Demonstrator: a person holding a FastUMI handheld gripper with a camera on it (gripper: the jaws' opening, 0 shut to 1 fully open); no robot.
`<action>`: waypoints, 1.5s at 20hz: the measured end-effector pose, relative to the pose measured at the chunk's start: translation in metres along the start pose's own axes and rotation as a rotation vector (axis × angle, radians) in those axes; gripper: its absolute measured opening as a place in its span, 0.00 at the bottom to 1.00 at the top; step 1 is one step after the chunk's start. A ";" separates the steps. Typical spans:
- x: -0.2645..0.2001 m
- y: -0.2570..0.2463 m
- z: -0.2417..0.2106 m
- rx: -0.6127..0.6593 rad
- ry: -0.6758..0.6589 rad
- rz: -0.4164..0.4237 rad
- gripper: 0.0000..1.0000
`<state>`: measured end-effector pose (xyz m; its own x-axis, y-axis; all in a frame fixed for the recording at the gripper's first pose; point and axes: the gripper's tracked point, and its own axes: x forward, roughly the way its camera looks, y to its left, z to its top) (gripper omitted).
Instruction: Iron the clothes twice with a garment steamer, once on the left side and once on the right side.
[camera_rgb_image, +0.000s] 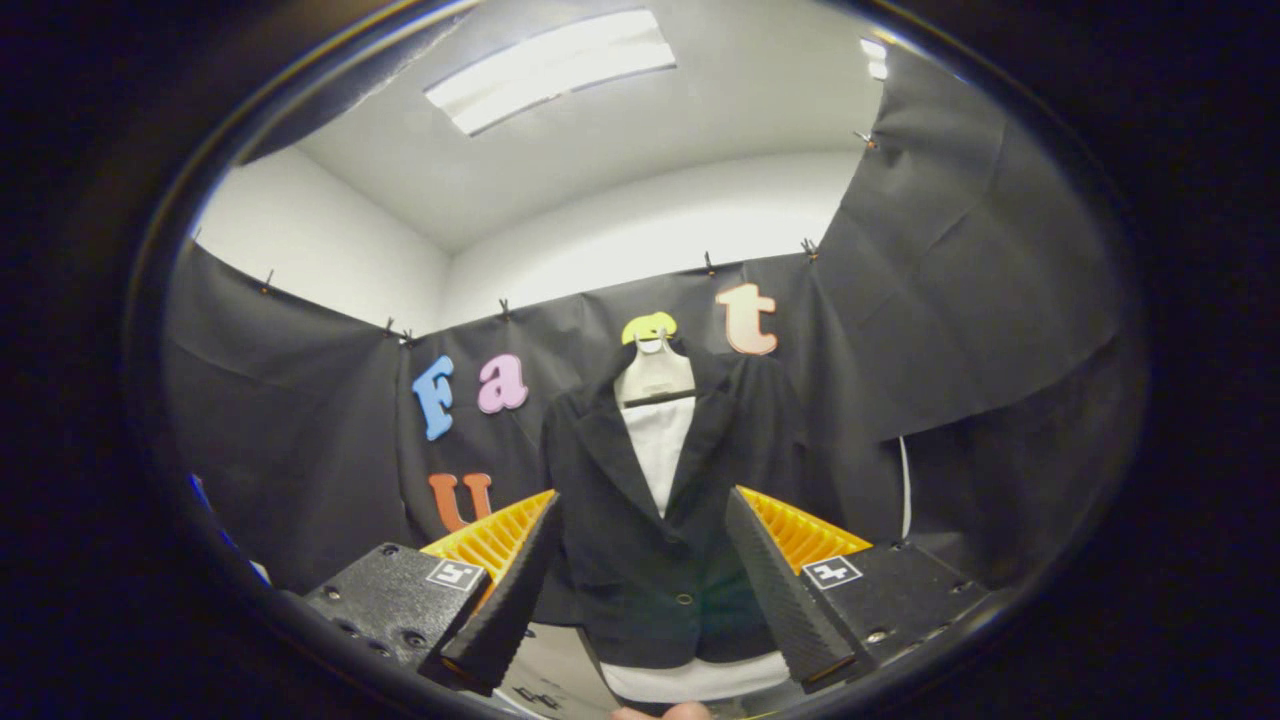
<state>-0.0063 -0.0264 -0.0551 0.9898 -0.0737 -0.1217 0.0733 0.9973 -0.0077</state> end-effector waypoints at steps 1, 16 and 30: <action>-0.002 0.002 -0.010 -0.003 0.016 -0.015 1.00; 0.036 0.095 -0.108 -0.044 0.171 -0.148 1.00; 0.187 0.353 -0.211 0.059 0.450 0.152 1.00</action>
<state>0.1786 0.3117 -0.2900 0.8394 0.0944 -0.5352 -0.0489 0.9939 0.0987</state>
